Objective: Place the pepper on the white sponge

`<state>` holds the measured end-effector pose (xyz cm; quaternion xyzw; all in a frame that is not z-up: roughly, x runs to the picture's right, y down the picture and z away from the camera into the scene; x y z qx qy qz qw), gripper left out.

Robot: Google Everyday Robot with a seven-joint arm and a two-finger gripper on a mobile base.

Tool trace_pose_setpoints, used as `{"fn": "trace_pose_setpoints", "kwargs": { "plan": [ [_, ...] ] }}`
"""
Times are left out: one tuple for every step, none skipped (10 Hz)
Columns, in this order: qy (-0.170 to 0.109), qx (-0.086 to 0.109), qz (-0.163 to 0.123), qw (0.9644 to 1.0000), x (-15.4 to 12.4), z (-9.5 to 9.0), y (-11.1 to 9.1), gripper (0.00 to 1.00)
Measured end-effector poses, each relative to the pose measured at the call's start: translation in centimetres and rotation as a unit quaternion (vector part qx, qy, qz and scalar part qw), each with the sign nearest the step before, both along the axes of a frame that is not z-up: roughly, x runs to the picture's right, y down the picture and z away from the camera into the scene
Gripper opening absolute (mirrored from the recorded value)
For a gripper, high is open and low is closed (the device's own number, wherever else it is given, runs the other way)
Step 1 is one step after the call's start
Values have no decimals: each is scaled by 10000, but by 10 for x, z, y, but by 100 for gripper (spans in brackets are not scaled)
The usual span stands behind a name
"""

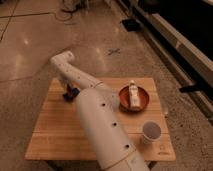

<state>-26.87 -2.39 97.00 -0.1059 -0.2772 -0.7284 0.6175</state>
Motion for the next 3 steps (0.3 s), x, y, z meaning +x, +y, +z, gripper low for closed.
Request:
{"fn": "trace_pose_setpoints", "kwargs": {
  "plan": [
    [-128,17,109,9999,-2,-5,-6,80],
    [-233,40,201,9995,-1,-10,-11,80],
    [-322,70,295,9990,4,-13,-16,80]
  ]
}}
